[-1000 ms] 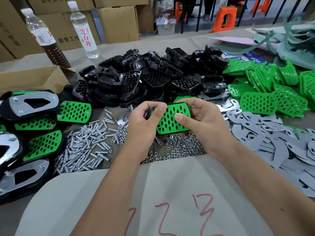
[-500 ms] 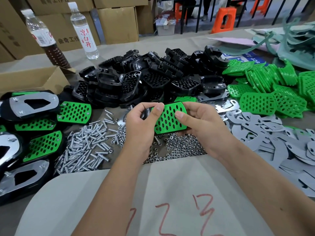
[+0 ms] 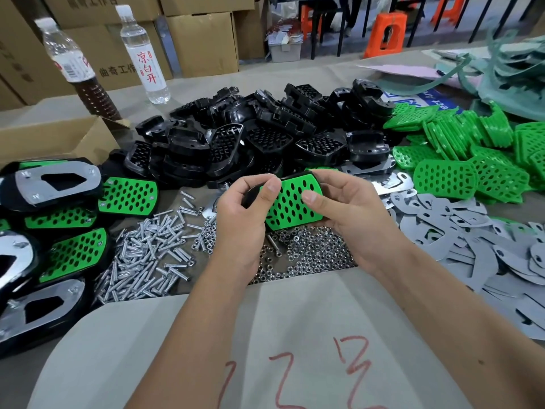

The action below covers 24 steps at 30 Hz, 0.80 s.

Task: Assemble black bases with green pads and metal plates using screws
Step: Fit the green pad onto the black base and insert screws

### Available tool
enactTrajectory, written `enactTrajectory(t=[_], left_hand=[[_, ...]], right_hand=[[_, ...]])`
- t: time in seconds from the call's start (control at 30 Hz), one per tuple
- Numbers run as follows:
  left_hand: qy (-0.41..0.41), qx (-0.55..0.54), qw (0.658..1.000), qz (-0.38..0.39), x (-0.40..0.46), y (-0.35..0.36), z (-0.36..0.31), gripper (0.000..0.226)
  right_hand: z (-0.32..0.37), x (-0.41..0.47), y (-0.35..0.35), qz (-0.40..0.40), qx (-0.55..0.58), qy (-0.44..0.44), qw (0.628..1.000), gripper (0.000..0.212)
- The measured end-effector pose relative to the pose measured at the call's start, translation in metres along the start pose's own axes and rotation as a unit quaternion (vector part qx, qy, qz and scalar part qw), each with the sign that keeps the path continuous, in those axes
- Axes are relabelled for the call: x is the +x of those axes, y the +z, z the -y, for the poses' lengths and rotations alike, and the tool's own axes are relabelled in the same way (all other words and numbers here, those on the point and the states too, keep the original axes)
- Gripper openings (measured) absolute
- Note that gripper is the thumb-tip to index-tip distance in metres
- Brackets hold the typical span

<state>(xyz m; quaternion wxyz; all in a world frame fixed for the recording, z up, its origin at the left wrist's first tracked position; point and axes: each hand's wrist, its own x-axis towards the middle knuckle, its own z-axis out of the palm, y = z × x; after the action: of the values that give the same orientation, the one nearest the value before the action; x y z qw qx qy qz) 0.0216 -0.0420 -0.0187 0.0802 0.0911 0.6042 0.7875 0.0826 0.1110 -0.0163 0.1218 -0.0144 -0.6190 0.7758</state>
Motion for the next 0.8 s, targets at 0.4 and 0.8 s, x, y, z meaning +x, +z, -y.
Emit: enactTrajectory(t=[0.4, 0.8], left_hand=[[0.101, 0.11, 0.989, 0.007, -0.001, 0.008, 0.014, 0.023], [-0.025, -0.088, 0.995, 0.046, 0.002, 0.01, 0.001, 0.024]], right_hand=[[0.001, -0.001, 0.0, -0.061, 0.038, 0.011, 0.997, 0.037], [0.006, -0.006, -0.008, 0.032, 0.118, 0.037, 0.992, 0.045]])
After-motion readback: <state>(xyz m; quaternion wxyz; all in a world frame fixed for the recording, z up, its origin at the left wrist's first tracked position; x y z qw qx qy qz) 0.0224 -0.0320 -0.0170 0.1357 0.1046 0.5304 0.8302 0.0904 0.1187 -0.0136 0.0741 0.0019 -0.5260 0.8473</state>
